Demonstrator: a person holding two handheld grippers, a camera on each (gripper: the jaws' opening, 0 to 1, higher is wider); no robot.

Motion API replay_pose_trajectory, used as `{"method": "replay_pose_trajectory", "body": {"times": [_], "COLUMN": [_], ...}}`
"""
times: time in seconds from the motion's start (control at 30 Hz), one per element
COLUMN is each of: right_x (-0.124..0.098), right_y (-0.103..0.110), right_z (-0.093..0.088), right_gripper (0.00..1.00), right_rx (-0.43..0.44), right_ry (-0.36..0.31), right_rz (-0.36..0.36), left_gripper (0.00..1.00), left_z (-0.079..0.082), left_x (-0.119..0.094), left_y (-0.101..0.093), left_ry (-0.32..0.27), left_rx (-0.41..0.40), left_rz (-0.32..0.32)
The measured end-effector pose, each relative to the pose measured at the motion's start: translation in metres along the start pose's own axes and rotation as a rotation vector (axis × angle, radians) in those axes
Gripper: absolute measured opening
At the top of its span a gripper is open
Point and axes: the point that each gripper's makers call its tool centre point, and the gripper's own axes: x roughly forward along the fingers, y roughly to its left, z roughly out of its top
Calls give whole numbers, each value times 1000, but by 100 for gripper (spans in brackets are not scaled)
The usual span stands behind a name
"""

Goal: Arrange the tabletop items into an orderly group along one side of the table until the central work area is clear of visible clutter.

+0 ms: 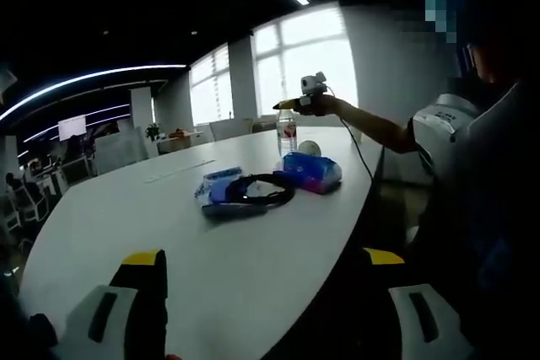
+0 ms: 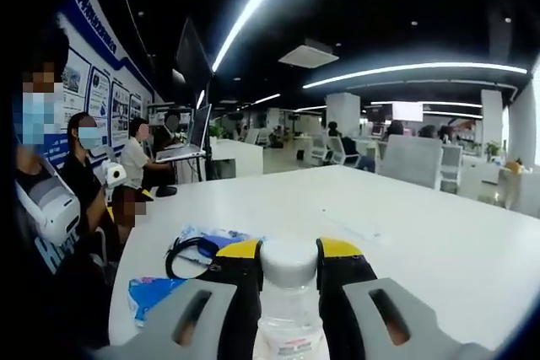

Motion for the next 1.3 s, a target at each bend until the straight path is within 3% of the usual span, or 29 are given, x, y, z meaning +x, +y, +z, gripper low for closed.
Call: {"method": "replay_pose_trajectory", "body": {"times": [0.63, 1.07, 1.3], "right_x": [46, 86, 118], "right_y": [26, 50, 73], "right_z": [36, 54, 63], "right_gripper": [21, 21, 21], "right_rx": [-38, -67, -75], "right_ry": [-26, -23, -36], "right_rz": [84, 167, 213], "left_gripper": [93, 93, 93], "left_z": [-3, -6, -7], "left_x": [-7, -13, -13], "left_y": [1, 0, 2], "left_ry": [-10, -20, -24], "left_rx": [-9, -15, -14], "left_rz": [16, 26, 29]}}
